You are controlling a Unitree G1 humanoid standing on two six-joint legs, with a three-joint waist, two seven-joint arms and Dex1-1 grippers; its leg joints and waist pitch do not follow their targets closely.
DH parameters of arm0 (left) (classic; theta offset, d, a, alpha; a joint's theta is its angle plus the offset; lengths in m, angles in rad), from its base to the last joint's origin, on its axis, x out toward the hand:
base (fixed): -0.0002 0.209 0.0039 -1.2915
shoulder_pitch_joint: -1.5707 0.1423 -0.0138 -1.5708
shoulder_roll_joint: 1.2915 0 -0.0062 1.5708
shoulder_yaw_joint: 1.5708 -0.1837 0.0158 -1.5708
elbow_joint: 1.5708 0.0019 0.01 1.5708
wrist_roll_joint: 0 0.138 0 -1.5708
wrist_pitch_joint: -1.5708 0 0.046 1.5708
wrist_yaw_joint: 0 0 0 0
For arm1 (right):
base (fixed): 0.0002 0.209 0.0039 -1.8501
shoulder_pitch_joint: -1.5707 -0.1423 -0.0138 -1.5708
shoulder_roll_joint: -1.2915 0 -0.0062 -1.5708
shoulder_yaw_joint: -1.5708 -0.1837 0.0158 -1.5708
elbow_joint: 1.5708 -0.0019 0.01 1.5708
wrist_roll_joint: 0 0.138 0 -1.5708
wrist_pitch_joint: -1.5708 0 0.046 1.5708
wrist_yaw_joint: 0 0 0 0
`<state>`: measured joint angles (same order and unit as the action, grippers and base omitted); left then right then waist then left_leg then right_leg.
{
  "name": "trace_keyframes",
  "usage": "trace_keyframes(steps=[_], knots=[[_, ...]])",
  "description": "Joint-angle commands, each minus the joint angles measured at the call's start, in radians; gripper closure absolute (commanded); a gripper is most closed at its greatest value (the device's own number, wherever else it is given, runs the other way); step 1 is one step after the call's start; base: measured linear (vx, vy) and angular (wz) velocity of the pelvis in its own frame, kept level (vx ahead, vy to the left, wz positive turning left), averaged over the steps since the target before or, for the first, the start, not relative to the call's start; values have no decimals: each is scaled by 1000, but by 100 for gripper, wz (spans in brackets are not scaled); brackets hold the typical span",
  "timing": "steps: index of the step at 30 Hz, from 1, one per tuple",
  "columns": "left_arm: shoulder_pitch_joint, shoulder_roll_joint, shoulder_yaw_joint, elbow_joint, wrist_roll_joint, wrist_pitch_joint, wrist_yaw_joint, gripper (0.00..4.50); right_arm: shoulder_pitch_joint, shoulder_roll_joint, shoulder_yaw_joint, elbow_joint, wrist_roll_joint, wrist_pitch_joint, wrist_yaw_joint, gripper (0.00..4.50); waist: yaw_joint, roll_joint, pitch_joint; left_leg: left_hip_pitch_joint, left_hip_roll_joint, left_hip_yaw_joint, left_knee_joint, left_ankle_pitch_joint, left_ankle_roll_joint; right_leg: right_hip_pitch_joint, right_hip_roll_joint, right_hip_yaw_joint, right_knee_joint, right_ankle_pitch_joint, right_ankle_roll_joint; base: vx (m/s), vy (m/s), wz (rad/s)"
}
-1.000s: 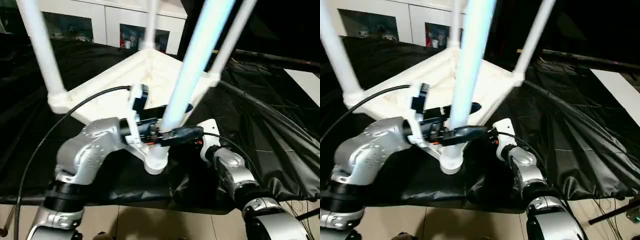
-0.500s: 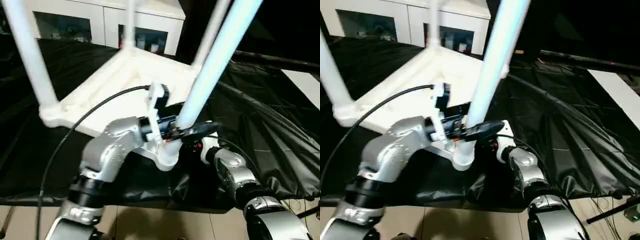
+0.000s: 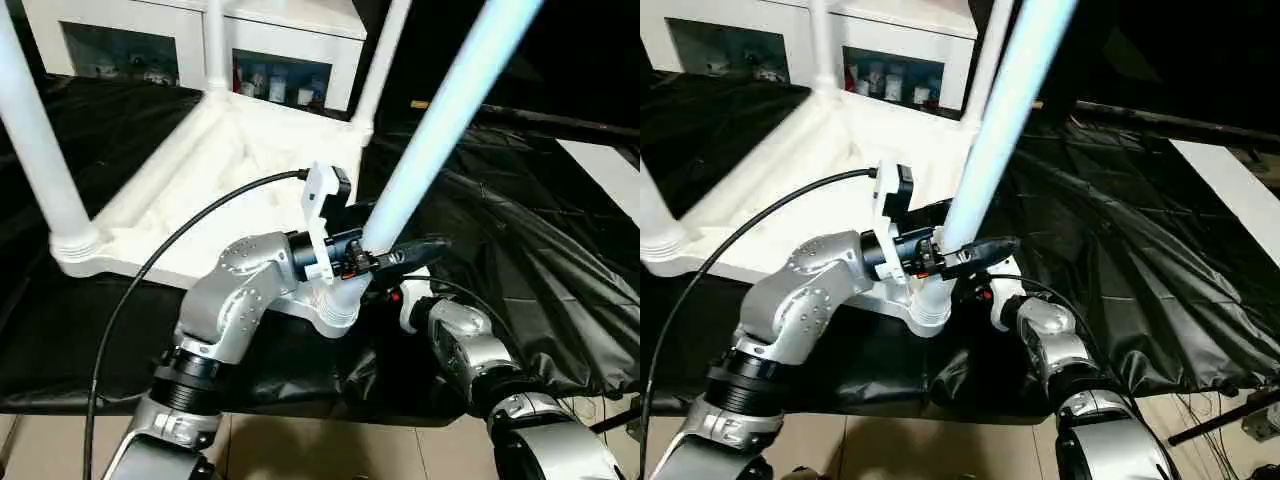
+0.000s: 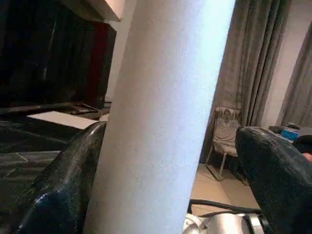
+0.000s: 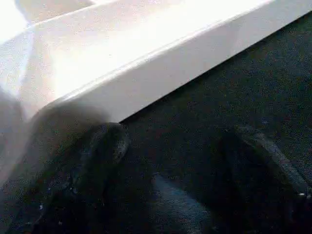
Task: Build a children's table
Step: Rotate table base
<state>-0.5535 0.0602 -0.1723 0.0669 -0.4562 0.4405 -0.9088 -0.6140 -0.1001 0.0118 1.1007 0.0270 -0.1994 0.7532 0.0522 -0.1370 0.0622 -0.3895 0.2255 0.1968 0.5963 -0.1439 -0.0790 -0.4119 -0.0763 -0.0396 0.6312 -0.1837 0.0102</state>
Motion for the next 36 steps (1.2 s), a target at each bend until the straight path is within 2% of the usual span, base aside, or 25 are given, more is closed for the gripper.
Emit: trace_keyframes(steps=[1,7,11,14,21,27,33,36], knots=[[-29,-69,-101,10,2,-7,-2,4,-11,86,86,-29,-8,-19,133,76,11,19,-69,22,11,-9,-73,-335,-24,39,-48,28,-80,-231,-194,0,0,0],[-27,-85,-108,10,7,-12,-8,4,3,84,110,-35,-26,-24,177,76,14,19,-67,24,13,-9,-74,-340,-21,38,-48,28,-81,-223,-207,0,0,0],[-24,-96,-108,11,15,-14,-7,4,8,79,114,-30,-44,-35,179,76,14,18,-66,25,14,-11,-76,-368,-28,36,-48,27,-84,-262,-198,0,0,0],[-24,-103,-103,20,25,-22,6,4,2,73,102,-20,-57,-55,128,76,14,18,-65,28,14,-13,-77,-406,-37,33,-50,27,-90,-318,-183,0,0,0],[-36,-101,-78,42,41,-50,25,4,-9,45,63,-15,-46,-95,34,76,13,21,-62,31,13,-16,-79,-444,-44,26,-47,26,-95,-352,-169,0,0,0],[-53,-85,-53,67,49,-71,30,4,-9,16,28,-24,-31,-104,23,76,13,18,-61,31,12,-18,-79,-471,-47,23,-49,25,-102,-405,-148,0,0,0],[-60,-59,-30,75,52,-77,24,4,-23,-15,-6,-25,-8,-94,-13,76,16,16,-64,27,12,-16,-78,-437,-39,25,-50,26,-97,-356,-159,0,0,0],[-57,-49,-26,67,53,-72,17,4,-46,-28,-15,5,-20,-77,-73,76,15,15,-67,20,11,-15,-79,-390,-36,32,-47,26,-88,-295,-169,0,0,0]])
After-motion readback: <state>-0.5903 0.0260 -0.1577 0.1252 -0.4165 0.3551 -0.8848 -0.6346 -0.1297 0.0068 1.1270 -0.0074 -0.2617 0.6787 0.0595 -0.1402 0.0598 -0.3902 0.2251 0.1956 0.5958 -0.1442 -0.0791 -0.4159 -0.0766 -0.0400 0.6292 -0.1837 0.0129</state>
